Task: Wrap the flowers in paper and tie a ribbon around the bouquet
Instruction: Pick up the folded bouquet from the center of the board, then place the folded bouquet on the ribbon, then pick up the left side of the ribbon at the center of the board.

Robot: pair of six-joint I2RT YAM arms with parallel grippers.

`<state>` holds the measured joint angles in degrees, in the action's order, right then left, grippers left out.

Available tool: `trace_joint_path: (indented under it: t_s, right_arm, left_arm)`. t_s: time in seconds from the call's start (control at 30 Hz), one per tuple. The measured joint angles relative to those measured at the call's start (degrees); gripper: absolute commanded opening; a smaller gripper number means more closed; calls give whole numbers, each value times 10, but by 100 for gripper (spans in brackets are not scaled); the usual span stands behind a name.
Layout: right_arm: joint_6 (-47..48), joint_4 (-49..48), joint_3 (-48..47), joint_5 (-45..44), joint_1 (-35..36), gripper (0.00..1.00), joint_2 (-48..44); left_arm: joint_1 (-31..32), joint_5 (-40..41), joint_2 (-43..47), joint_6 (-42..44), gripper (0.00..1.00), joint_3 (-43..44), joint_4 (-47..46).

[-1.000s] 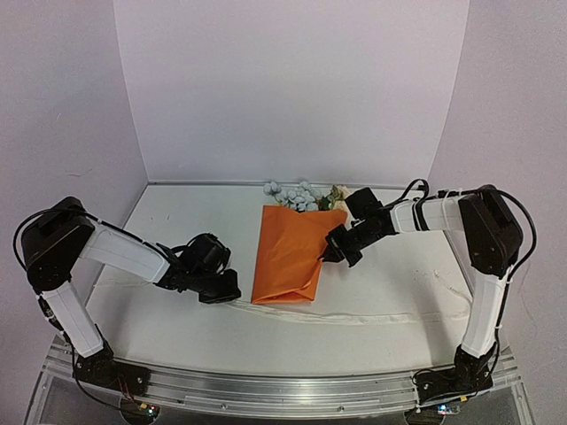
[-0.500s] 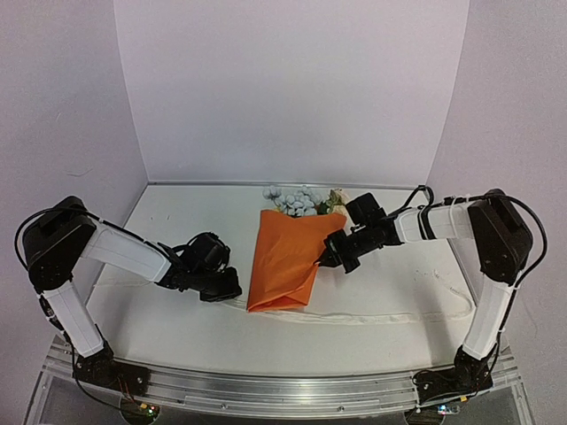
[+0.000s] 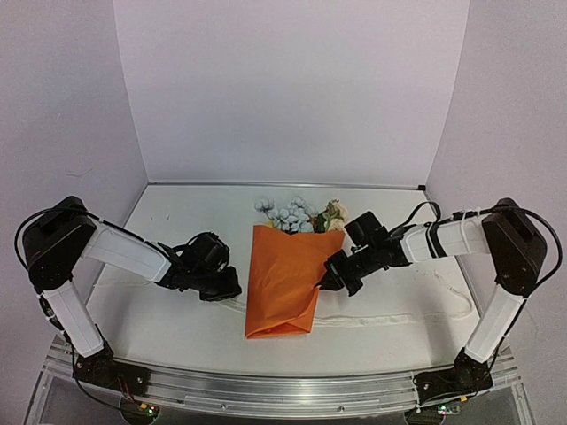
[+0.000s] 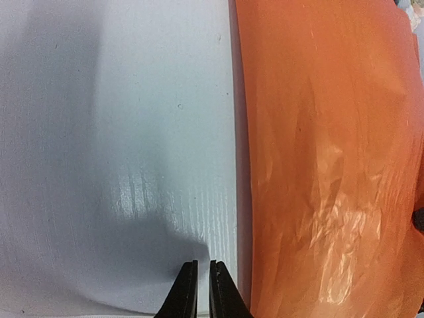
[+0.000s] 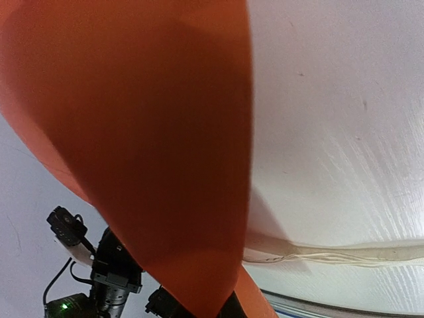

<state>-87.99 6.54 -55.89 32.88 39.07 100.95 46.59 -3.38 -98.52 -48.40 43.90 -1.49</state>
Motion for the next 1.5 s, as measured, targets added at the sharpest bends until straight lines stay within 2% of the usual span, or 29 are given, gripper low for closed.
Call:
trace_joint_path:
  t_s: [0.07,0.1,0.23,0.33,0.6,0.83,1.0,1.17,1.5]
  right_arm:
    - [0,0,13,-5,7,0,-8]
    - [1,0,18,-5,12,5,-11]
    - [12,-1,28,-8,21,39,-17]
    - [30,8,37,-14,23,58,-26]
    - [147,124,44,-51,24,81,-101]
    - [267,247,67,-127,22,90,-198]
    - [326,307,101,-186,10,96,-258]
    - [345,342,155,-227,-25,96,-314]
    - [350,373,229,-287,-77,98,-390]
  left_arm:
    - [0,2,0,-2,9,0,0]
    - [0,5,0,-4,10,0,0]
    - [0,12,1,-13,22,3,3]
    - [0,36,11,-18,32,8,29]
    - [-22,128,116,-74,53,8,170]
    - [-105,189,245,-161,57,-27,259]
    - [-135,242,258,-179,56,-29,313]
    - [-202,262,237,-139,57,-37,311]
    - [-264,229,164,4,53,-50,221]
